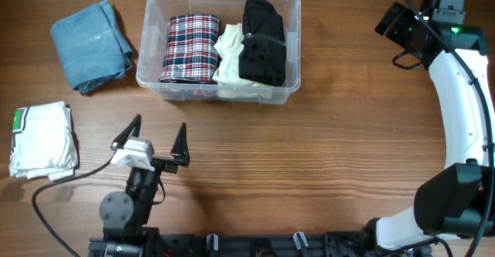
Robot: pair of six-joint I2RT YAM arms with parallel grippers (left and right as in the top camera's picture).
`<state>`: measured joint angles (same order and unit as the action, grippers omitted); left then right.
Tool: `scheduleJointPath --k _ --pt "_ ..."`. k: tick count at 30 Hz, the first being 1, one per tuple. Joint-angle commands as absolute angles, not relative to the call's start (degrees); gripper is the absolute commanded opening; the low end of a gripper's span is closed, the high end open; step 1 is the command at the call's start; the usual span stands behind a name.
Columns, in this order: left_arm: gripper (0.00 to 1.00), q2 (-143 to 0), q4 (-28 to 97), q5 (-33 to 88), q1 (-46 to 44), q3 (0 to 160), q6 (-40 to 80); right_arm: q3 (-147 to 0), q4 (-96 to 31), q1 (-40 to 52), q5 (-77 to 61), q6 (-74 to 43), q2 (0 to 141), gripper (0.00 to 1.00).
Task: Pack container
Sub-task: 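Reach the left gripper to the blue denim item and grasp it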
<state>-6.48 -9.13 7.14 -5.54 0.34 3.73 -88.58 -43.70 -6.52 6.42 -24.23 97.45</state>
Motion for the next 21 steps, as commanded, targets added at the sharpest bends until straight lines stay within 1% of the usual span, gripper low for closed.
scheduleJointPath --k 1,4,7,8,10,13,17,19,21 --pt "1.0 -6.17 -10.87 -4.43 -5.72 2.92 3.7 -88.38 -43.57 -6.35 5.89 -24.86 98.08 1.0" --pt "1.0 -6.31 -4.38 -13.72 -5.28 9.17 2.72 -88.38 -43.57 -6.35 5.89 -24.86 98.08 1.0" --pt "1.0 -9.63 9.87 -18.87 -2.98 22.0 -0.49 -88.38 -43.55 -6.35 5.89 -24.88 98.08 1.0" --pt "1.0 -13.04 15.68 -19.25 -1.43 28.91 -1.91 -88.38 -43.55 -6.35 5.89 -24.88 98.08 1.0" --pt "1.0 -19.42 22.44 -17.96 0.82 38.61 -1.96 -88.38 -43.55 -6.35 5.89 -24.88 98.08 1.0" --pt "1.0 -31.24 33.93 -10.5 3.11 53.8 -1.98 -88.38 -43.57 -6.35 5.89 -24.88 98.08 1.0" --pt "1.0 -42.06 37.54 -5.74 3.33 65.84 -1.76 -88.38 -43.57 -6.37 5.89 -24.86 98.08 1.0" --pt "1.0 -44.58 36.01 -7.64 3.77 67.24 -0.89 -88.38 -43.55 -6.39 5.89 -24.86 98.08 1.0" --pt "1.0 -48.69 39.38 -9.28 6.13 70.17 3.46 -88.38 -43.57 -6.35 5.89 -24.88 98.08 1.0"
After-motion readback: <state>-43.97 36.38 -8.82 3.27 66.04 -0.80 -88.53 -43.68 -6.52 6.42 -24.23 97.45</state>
